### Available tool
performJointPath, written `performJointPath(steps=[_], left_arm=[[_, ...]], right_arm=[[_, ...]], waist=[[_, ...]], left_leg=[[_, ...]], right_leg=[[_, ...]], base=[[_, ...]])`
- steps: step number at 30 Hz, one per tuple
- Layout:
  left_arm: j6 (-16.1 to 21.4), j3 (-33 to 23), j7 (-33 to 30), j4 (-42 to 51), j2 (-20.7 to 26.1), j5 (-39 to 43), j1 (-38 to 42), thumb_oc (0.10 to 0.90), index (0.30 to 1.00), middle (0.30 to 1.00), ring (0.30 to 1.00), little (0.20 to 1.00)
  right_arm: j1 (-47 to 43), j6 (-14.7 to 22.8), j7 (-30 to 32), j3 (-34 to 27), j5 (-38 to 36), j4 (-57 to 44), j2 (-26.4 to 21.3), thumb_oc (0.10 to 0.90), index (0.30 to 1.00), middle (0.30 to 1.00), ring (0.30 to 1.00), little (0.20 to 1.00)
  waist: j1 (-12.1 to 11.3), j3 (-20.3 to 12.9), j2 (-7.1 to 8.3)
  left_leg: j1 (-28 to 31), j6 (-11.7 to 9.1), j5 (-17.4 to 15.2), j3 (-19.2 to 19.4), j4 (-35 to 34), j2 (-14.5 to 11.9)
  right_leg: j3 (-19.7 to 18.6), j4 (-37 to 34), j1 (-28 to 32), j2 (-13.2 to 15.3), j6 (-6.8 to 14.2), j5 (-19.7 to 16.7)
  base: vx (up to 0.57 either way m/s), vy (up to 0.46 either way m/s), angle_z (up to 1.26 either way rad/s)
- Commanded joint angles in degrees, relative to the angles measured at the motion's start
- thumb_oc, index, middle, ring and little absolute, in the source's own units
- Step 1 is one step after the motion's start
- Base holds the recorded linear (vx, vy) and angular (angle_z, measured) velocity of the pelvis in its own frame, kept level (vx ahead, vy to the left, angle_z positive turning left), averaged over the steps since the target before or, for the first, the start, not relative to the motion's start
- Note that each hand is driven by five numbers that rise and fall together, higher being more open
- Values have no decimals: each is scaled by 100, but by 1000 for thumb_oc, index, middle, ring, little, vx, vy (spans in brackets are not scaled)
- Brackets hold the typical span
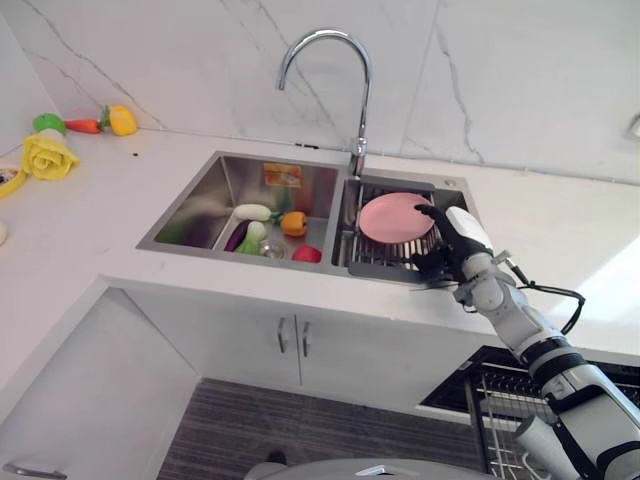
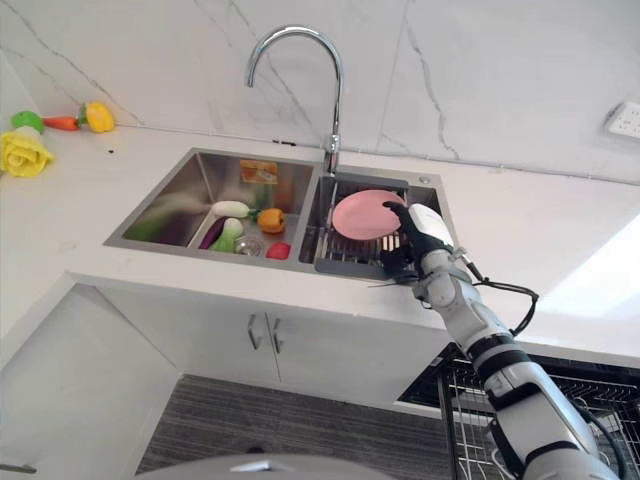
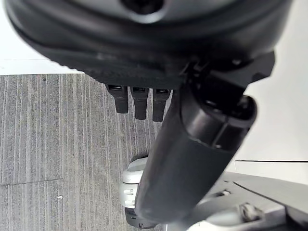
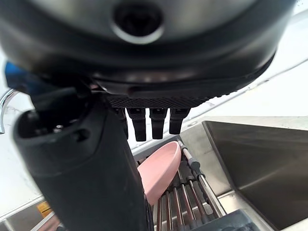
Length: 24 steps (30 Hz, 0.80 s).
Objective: Place the dishes in the dishwasher.
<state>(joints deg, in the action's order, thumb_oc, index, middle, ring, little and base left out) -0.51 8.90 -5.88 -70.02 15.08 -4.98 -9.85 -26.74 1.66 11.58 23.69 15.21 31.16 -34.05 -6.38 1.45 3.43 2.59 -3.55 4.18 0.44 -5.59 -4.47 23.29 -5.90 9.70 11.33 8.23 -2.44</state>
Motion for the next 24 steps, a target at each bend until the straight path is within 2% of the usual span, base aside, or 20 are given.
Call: performJointPath(steps=[1,8,24], left_arm=[[80,410,-132,-226,92,49,469,800,900,900,900,900],[144,460,-143,-177,97,116,445,800,900,900,900,900],[233,667,-207,-35,76,109,581,800,900,900,900,900]], right_arm=[[-1186,163,358,-125,48,128,-310,800,900,900,900,900],[-1523,116,364,331,618,497,-624,800,900,900,900,900],[-2248,-40,674,1070,1703,1164,-779,800,900,900,900,900]], waist=[[-288,56,-29],[-346,109,-9],[-497,236,65]], left_leg=[[339,-34,-679,39,59,-26],[299,-50,-675,-21,59,-26],[41,-58,-609,-270,81,10]], right_leg=[[-77,136,-151,161,126,125],[-17,127,-152,158,125,145],[155,160,-234,153,126,170]], base=[[0,0,0],[25,-3,5],[13,0,9]])
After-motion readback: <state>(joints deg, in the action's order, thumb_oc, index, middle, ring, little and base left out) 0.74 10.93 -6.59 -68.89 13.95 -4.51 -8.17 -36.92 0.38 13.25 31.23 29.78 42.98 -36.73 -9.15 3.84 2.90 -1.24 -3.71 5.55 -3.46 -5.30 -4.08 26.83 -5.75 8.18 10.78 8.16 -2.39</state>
